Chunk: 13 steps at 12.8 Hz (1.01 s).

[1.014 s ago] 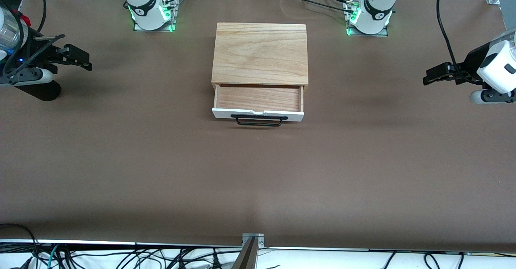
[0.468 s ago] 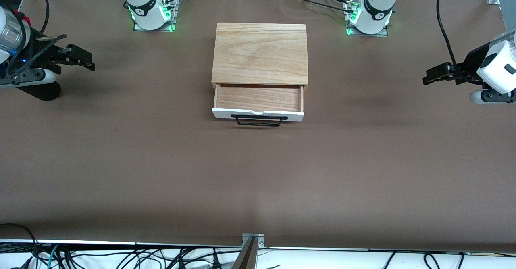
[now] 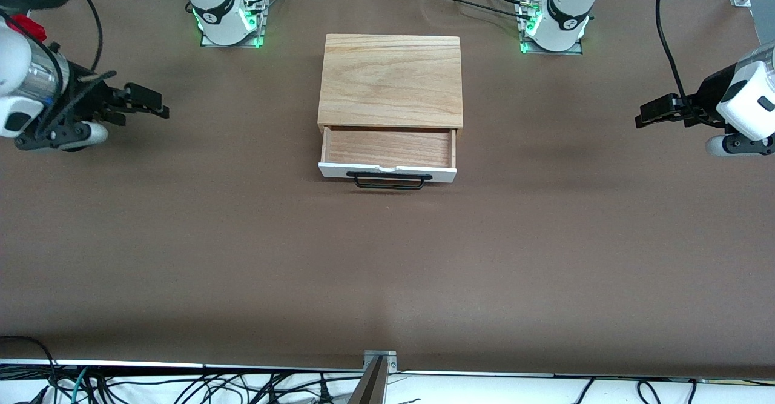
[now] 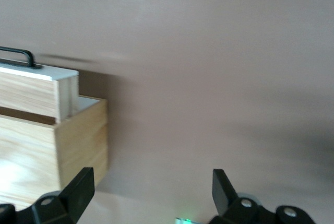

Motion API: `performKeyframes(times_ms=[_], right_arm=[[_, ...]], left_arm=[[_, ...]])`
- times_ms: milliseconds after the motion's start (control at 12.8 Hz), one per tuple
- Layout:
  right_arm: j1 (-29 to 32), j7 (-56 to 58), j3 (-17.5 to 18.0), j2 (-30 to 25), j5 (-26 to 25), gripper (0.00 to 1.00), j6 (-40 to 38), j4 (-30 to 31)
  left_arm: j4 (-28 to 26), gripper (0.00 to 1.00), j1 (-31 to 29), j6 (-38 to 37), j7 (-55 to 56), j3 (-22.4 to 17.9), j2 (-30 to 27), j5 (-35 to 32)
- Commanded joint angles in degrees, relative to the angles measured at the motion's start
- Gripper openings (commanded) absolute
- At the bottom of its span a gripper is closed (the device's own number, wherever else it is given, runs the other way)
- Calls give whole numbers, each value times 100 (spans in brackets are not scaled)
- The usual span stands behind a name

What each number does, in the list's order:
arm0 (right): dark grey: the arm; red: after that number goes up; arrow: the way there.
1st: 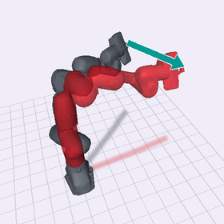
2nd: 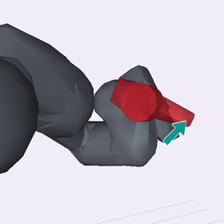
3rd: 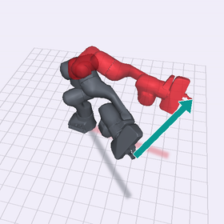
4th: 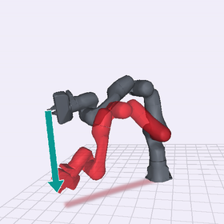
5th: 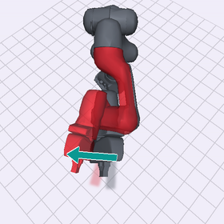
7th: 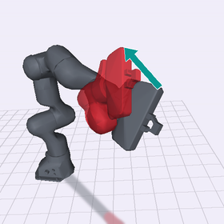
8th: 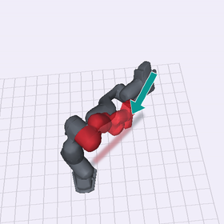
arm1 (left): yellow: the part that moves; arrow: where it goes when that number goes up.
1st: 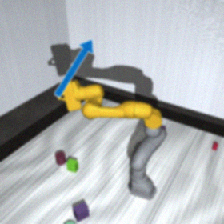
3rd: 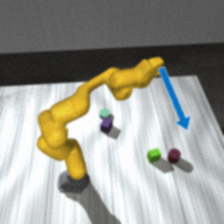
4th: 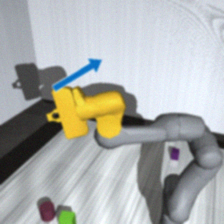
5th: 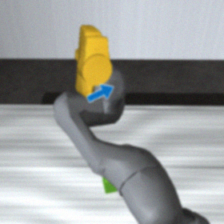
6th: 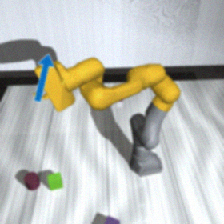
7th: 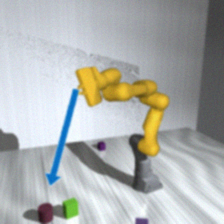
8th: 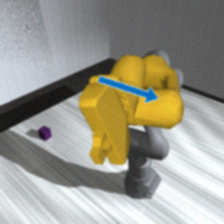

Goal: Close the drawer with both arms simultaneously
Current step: 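Move the right gripper and the left gripper toward the drawer front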

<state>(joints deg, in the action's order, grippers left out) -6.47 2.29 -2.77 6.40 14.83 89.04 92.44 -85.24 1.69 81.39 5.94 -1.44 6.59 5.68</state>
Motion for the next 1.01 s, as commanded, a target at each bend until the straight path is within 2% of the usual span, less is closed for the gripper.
performKeyframes(times_ms=[0, 312, 546, 702, 936], right_arm=[[-47, 35, 13, 352, 721, 100, 375, 99], [-582, 62, 135, 1011, 1188, 100, 1412, 161], [-899, 61, 206, 1407, 1899, 100, 2177, 275], [-1049, 61, 206, 1636, 2085, 100, 2511, 275], [-1356, 61, 206, 2040, 2901, 100, 3030, 301]], left_arm=[[87, 100, -2, -18, -75, 3, 35, -94], [87, 100, -2, -9, -75, 3, 61, -67], [104, 100, 120, 8, -75, 73, 376, 247], [174, 100, 357, 244, -67, 187, 1041, 547], [543, 100, 752, 806, -66, 197, 2054, 1319]])
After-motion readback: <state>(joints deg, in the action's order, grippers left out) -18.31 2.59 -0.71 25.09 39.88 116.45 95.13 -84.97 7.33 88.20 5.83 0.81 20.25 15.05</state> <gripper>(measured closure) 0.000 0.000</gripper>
